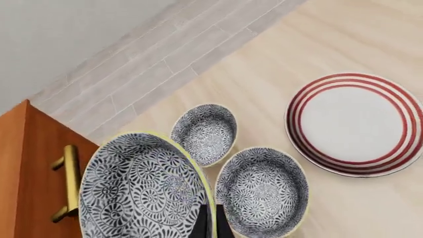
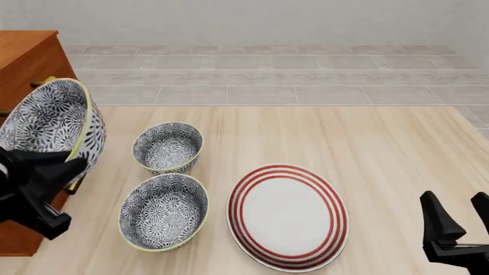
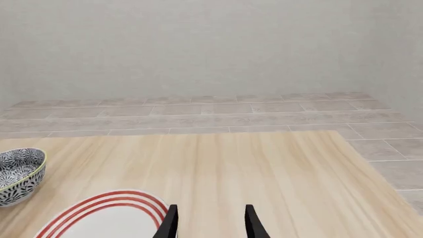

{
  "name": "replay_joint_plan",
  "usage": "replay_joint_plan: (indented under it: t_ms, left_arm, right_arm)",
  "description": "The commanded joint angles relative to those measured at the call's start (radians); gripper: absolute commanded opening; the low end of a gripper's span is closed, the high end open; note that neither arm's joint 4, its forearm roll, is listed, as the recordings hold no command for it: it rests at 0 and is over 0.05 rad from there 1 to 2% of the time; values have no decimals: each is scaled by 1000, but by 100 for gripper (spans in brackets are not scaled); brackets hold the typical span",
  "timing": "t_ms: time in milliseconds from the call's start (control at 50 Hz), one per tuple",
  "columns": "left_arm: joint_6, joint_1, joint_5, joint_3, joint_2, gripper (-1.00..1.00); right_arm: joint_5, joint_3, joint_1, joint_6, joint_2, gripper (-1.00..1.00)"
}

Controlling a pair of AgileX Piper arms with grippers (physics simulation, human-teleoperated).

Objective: Put the bowl at the front on the plate.

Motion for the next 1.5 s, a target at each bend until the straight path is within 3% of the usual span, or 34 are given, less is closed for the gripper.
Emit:
replay_joint_plan:
  t_ms: [20, 320, 660, 960, 1000, 1060, 1140, 1320, 1500]
  left_arm:
    - [117, -110, -6, -21, 5, -100]
    - [237, -172, -11, -10, 16, -100]
    - [327, -298, 38, -138, 119, -100]
    - [316, -412, 106, -300, 266, -100]
    - [273, -444, 129, -345, 302, -100]
    - [285, -450, 123, -349, 317, -100]
    - [237, -483, 159, -421, 368, -100]
    - [215, -540, 200, -523, 450, -100]
    - [229, -598, 199, -541, 506, -100]
  right_arm:
    - [-3, 0, -2, 1, 2, 100]
    - [6, 0, -3, 2, -7, 100]
    - [-1, 0, 2, -3, 3, 100]
    - [-5, 0, 1, -1, 7, 100]
    - [-5, 0, 1, -1, 8, 100]
    - [-4, 0, 0, 0, 7, 100]
    - [0, 0, 0, -1, 2, 100]
    - [-1, 0, -1, -2, 3, 100]
    - [7, 0, -2, -2, -5, 100]
